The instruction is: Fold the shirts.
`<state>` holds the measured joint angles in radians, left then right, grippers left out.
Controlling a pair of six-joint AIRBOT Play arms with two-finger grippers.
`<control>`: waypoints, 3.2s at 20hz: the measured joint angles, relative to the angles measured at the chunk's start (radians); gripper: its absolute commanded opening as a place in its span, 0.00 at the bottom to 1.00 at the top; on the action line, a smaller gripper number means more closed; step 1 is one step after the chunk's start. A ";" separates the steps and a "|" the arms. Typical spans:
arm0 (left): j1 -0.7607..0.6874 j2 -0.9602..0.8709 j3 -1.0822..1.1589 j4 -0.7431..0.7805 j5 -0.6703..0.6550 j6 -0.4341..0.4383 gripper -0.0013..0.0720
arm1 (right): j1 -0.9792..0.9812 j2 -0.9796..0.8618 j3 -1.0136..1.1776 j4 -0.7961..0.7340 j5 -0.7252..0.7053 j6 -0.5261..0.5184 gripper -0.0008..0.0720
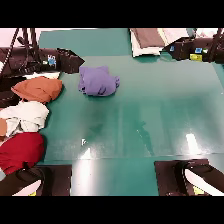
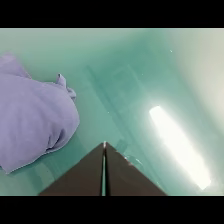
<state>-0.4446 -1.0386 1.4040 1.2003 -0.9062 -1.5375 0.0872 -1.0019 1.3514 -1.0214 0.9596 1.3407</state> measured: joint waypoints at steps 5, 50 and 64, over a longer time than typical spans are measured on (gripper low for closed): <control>0.000 0.000 -0.001 0.000 0.000 0.000 0.05 | 0.000 -0.002 -0.001 0.000 0.000 0.000 0.03; -0.226 -0.129 0.266 0.083 -0.058 0.168 0.82 | 0.000 0.000 0.430 0.002 0.039 0.002 0.03; 0.031 -0.252 -0.080 -0.010 -0.118 0.017 0.82 | 0.000 0.000 0.421 -0.021 0.135 0.011 0.03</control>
<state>-0.4137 -1.2907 1.3243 1.1900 -1.0241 -1.5204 0.0872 -1.0019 1.7725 -1.0424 1.0943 1.3521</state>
